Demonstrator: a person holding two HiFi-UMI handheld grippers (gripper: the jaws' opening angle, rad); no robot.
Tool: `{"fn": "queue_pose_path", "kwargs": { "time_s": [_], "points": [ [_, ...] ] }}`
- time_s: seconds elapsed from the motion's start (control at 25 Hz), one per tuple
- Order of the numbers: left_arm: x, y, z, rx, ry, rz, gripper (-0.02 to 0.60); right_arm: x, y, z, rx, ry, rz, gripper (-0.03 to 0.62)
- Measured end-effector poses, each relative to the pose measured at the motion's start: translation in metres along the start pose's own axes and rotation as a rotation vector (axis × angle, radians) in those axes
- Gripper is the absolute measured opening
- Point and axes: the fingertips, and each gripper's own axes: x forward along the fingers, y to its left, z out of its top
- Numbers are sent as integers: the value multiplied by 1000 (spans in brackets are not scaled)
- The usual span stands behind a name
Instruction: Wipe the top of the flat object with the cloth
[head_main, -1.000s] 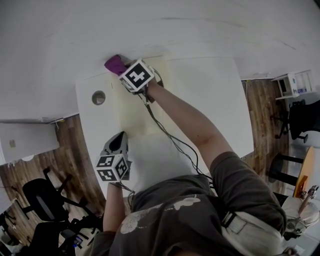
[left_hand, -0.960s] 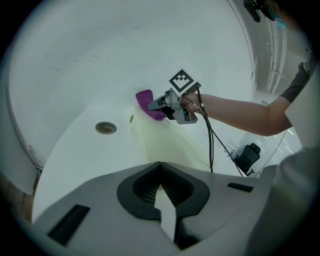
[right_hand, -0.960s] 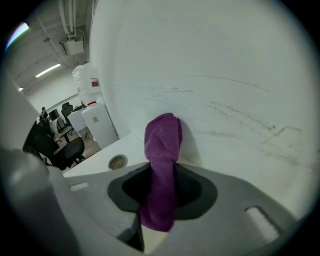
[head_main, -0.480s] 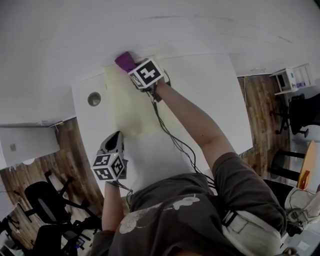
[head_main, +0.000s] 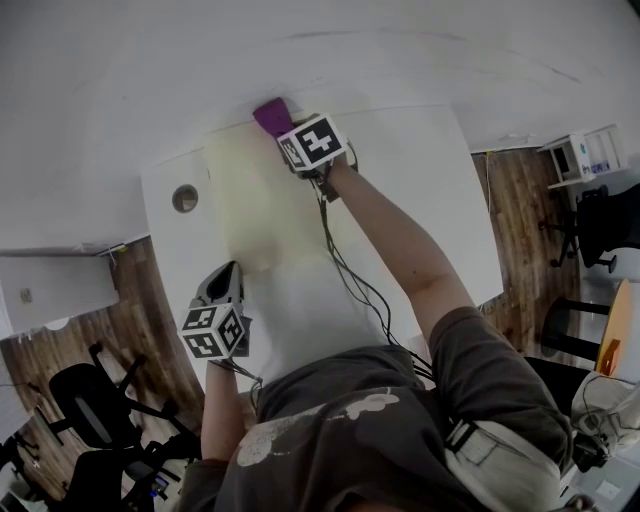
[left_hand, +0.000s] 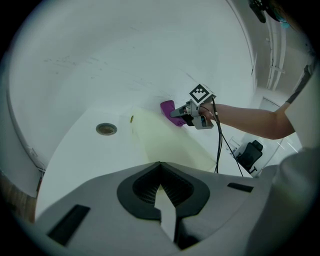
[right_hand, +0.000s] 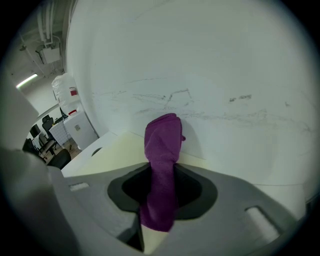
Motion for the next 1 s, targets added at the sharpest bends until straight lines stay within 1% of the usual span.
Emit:
{"fn": "queue_pose_path", "kwargs": {
  "time_s": [0.4, 0.6, 0.76, 1.0],
  "points": [
    [0, -1, 0, 8, 1, -1, -5, -19, -45, -21, 122, -7, -72, 118],
    [1, -1, 0, 12, -2, -3, -3, -25, -58, -29, 187, -16, -95, 118],
    [0, -1, -1, 12, -2, -5, -5, -32, -49, -29, 176, -11, -90, 118],
    [1, -2, 0, 10, -5, -10, -5, -41, -5, -8, 115, -60, -17, 118]
  ]
}}
